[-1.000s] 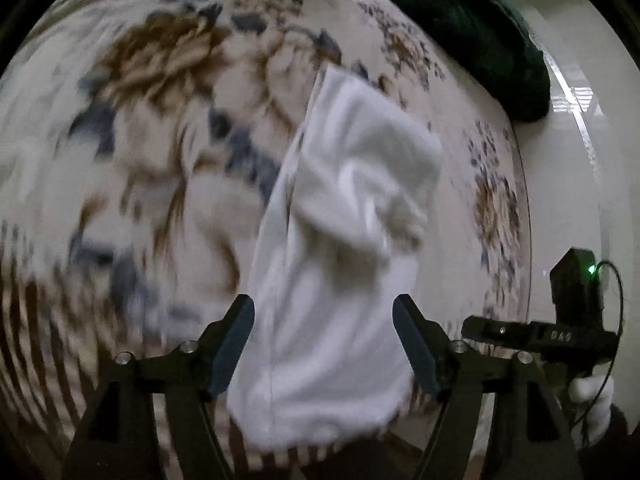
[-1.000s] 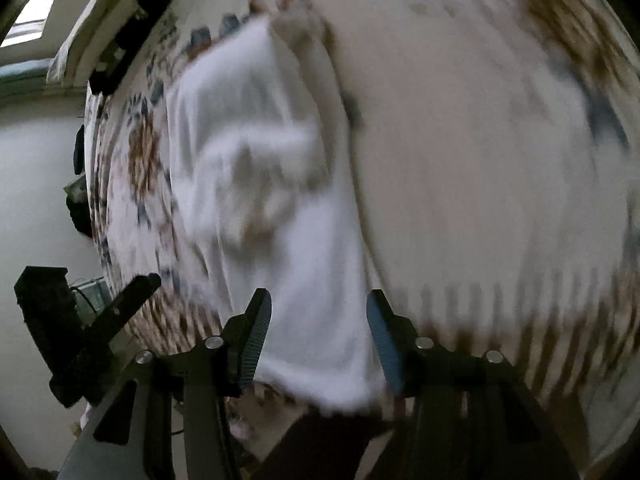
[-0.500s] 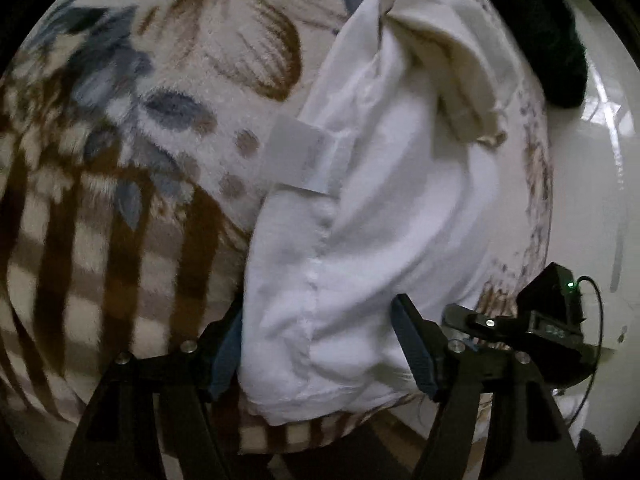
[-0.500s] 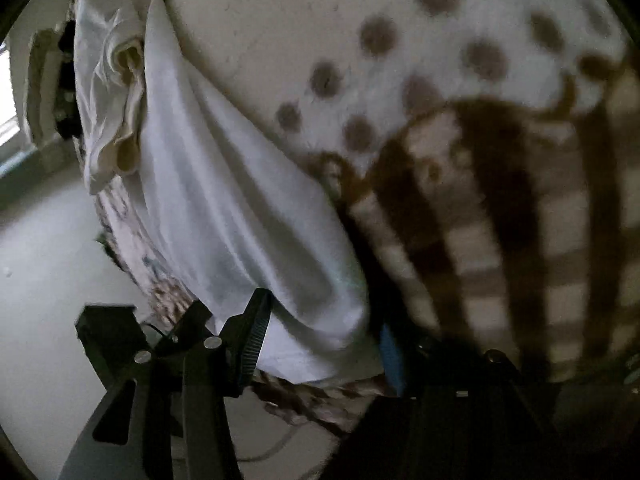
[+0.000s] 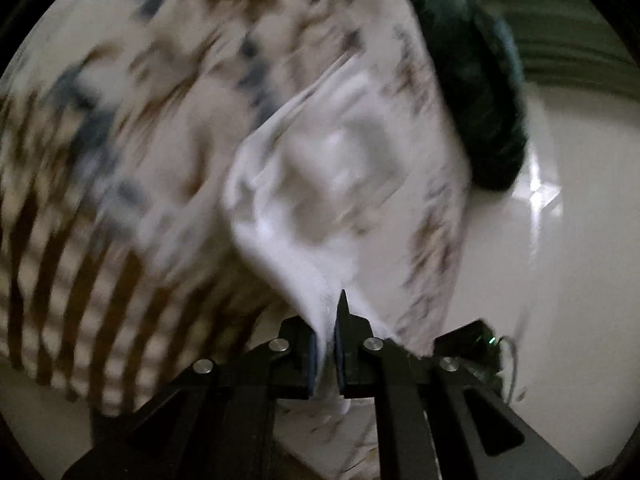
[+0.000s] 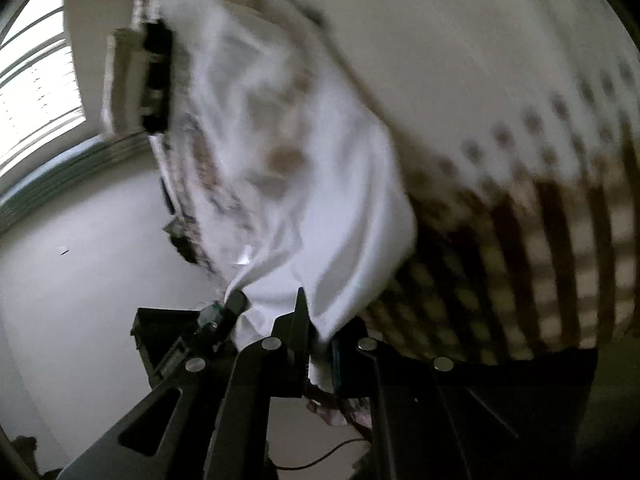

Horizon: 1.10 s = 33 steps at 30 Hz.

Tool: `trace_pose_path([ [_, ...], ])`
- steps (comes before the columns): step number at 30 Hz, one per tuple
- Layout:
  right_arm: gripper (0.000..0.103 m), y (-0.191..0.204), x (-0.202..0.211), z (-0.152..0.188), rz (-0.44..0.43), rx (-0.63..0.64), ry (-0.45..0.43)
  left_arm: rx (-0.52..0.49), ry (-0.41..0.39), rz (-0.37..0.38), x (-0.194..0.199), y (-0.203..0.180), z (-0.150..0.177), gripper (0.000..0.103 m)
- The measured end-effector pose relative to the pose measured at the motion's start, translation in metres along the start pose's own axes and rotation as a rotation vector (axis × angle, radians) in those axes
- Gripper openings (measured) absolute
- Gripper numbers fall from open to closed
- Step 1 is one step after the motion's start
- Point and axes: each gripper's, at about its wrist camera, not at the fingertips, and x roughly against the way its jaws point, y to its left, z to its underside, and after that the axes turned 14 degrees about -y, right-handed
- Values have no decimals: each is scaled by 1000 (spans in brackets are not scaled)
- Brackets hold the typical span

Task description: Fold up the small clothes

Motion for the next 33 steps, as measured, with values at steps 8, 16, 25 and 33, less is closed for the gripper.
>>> trace_pose_path([
  [8,10,78,-32,-146,-112,10,-174,37,-83,100,-83,-71,-128,28],
  [16,55,83,-22,-211,-128,11,-237,-60,-177,0,-85,-80,-175,61],
  [25,55,88,-78,-134,177,318,61,-345,0,-289,-97,-62,-97,61],
  [33,53,131,-84,-199,195,300,-317,-456,-6,-292,-140,-81,-144,61],
])
